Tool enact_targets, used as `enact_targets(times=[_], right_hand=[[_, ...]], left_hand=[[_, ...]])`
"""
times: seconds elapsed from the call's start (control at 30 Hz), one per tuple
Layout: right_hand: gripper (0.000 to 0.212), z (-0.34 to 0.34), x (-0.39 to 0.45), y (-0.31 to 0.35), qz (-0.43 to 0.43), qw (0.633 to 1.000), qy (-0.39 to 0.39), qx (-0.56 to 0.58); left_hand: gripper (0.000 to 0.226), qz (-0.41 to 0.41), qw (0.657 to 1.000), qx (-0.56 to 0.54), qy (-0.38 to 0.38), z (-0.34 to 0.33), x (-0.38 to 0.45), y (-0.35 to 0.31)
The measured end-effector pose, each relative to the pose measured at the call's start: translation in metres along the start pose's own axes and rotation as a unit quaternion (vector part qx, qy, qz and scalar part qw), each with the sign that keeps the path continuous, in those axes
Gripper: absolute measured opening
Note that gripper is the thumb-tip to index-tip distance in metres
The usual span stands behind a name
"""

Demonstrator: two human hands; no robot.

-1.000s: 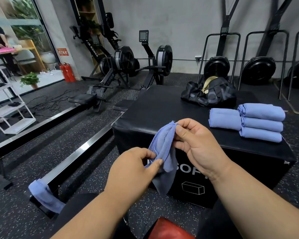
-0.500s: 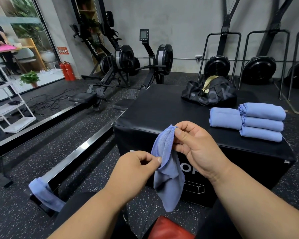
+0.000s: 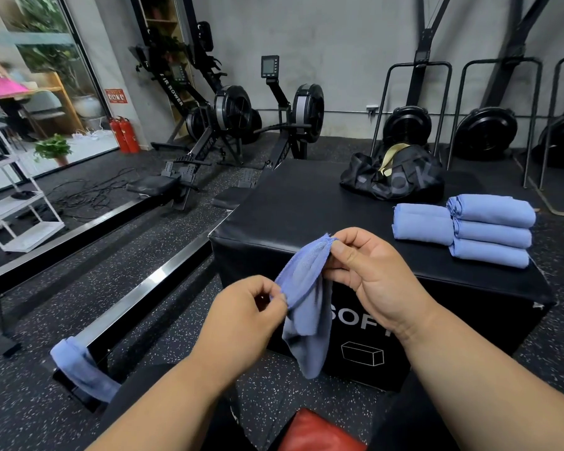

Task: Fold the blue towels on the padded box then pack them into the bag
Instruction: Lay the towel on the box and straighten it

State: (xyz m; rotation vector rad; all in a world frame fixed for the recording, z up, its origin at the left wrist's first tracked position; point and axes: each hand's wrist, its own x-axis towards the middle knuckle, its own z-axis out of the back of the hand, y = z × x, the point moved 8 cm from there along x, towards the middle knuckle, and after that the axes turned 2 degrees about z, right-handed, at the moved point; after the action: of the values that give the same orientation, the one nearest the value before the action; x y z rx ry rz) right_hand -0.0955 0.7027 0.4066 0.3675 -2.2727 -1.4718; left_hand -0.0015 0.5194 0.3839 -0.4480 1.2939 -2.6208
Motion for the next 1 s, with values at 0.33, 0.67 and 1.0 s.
enact_targets(times=[0.33, 0.67, 1.0], right_hand=[[0.009, 0.031, 0.012, -0.018, -0.031, 0.994, -0.057, -0.083], [0.011, 0.019, 0.011, -0.026, -0.034, 0.995, -0.022, -0.092], [0.012, 0.026, 0.01, -0.023, -0.003, 0.993, -0.048, -0.107]], left_hand=[[0.013, -0.147, 0.986, 0.072, -0.04, 0.053, 0.003, -0.053], [0.019, -0.095, 0.991, -0.084, 0.05, 0.043, 0.011, -0.037], [0.023, -0.061, 0.992, 0.007, 0.108, 0.019, 0.004, -0.015]])
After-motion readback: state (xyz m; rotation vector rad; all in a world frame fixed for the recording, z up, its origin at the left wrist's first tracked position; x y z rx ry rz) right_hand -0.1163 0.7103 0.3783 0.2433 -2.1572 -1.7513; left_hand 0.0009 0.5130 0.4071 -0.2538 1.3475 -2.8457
